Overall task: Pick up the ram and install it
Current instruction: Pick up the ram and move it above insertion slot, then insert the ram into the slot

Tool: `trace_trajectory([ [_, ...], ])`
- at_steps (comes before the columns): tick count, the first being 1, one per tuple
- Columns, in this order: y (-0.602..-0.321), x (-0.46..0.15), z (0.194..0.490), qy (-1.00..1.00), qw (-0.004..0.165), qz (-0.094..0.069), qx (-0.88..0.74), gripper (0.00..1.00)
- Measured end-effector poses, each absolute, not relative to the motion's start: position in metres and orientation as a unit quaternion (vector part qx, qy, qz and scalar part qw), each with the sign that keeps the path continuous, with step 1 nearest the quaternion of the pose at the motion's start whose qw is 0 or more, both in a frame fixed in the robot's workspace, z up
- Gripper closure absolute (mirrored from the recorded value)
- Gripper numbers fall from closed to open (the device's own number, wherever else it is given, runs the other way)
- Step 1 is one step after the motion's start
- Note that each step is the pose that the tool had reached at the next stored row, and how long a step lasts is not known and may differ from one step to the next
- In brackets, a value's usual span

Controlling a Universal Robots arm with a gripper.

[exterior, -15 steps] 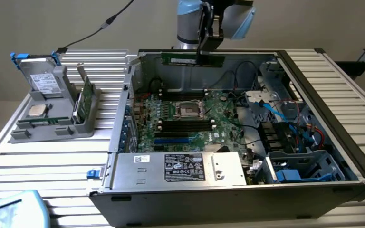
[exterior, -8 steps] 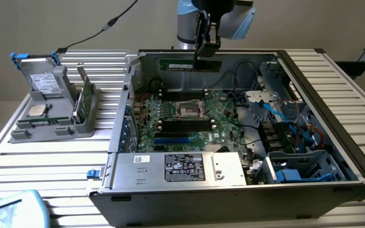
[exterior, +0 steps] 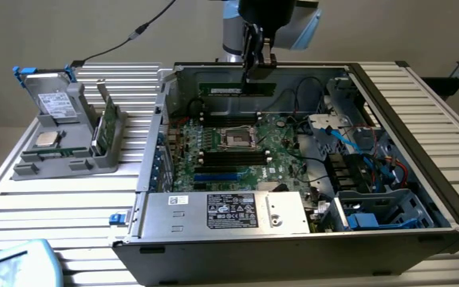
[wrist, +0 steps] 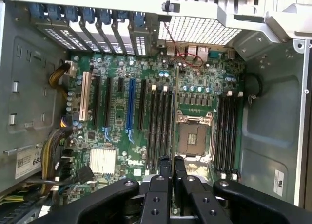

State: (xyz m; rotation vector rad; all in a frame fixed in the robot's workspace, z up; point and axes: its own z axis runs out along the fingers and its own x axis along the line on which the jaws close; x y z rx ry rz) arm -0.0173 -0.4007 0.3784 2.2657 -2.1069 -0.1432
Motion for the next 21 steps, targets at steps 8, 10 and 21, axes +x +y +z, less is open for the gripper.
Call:
trace_trajectory([
  [8,-0.4007,-0.017,0.3767,-0.68,0.023,-0.046,0.732,0.86],
  [10,-0.4007,-0.0169,0.3767,-0.68,0.023,-0.046,0.732,0.86],
  [21,-0.4006,-0.0162,0.3762,-0.68,0.023,-0.046,0.732,0.86],
])
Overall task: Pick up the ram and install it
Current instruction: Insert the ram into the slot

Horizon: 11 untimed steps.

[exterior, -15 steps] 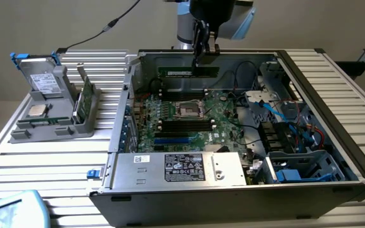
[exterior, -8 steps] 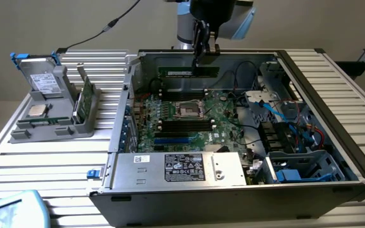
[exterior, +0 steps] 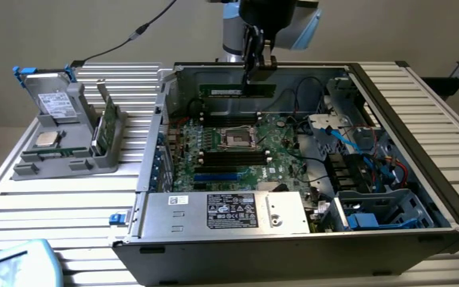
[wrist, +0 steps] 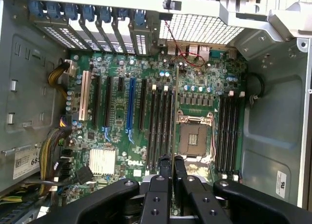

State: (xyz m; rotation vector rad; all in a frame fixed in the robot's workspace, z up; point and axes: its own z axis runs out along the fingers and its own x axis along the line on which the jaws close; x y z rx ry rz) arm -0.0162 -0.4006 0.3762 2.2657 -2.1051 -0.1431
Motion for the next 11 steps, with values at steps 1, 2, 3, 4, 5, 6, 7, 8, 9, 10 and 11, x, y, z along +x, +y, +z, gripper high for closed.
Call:
trace_trajectory([
  [1,-0.401,-0.016,0.374,-0.68,0.023,-0.046,0.732,0.86],
  [2,-0.401,-0.016,0.373,-0.68,0.023,-0.046,0.732,0.86],
  [3,-0.401,-0.016,0.371,-0.68,0.023,-0.046,0.732,0.86],
  [4,-0.401,-0.016,0.369,-0.68,0.023,-0.046,0.732,0.86],
  [5,-0.401,-0.016,0.367,-0.68,0.023,-0.046,0.732,0.86],
  [6,-0.401,-0.016,0.365,-0.68,0.023,-0.046,0.732,0.86],
  [7,-0.401,-0.016,0.364,-0.68,0.023,-0.046,0.732,0.86],
  [8,-0.401,-0.016,0.362,-0.68,0.023,-0.046,0.732,0.86],
  [9,-0.401,-0.016,0.36,-0.68,0.023,-0.046,0.732,0.86],
  [10,-0.401,-0.016,0.358,-0.68,0.023,-0.046,0.732,0.86],
  [11,-0.401,-0.016,0.356,-0.68,0.023,-0.046,0.732,0.86],
])
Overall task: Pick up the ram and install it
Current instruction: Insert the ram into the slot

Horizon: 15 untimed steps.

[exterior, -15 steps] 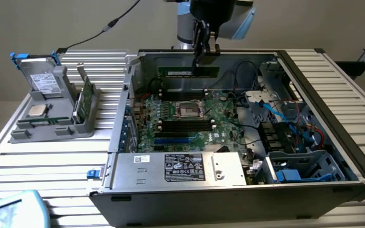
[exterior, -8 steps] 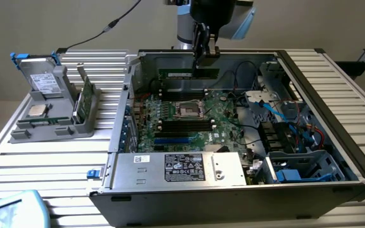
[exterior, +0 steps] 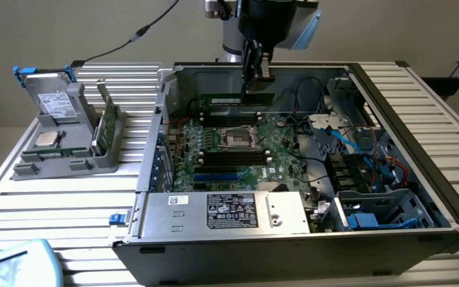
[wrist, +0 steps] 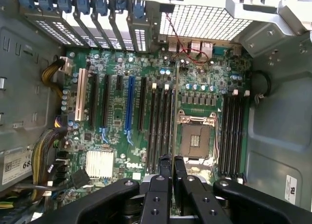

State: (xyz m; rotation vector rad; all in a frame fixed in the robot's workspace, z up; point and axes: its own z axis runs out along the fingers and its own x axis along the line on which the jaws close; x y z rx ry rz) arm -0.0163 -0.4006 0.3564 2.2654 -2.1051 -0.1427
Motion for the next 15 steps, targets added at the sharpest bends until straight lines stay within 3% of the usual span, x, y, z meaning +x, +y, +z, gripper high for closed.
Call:
trace_trajectory([
  [15,-0.402,-0.016,0.331,-0.68,0.025,-0.044,0.732,0.86],
])
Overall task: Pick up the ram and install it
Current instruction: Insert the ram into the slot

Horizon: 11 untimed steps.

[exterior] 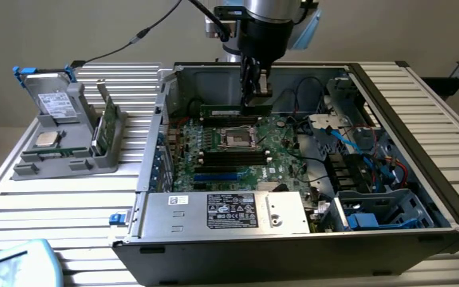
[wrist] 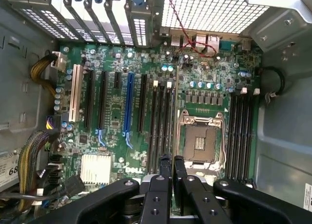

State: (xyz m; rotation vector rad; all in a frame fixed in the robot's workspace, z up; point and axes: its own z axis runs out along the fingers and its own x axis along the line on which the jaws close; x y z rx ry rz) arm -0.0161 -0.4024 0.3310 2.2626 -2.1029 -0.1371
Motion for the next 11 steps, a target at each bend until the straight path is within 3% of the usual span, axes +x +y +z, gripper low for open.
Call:
trace_trajectory([
  [11,-0.404,-0.009,0.312,-0.681,0.026,-0.043,0.731,0.86],
])
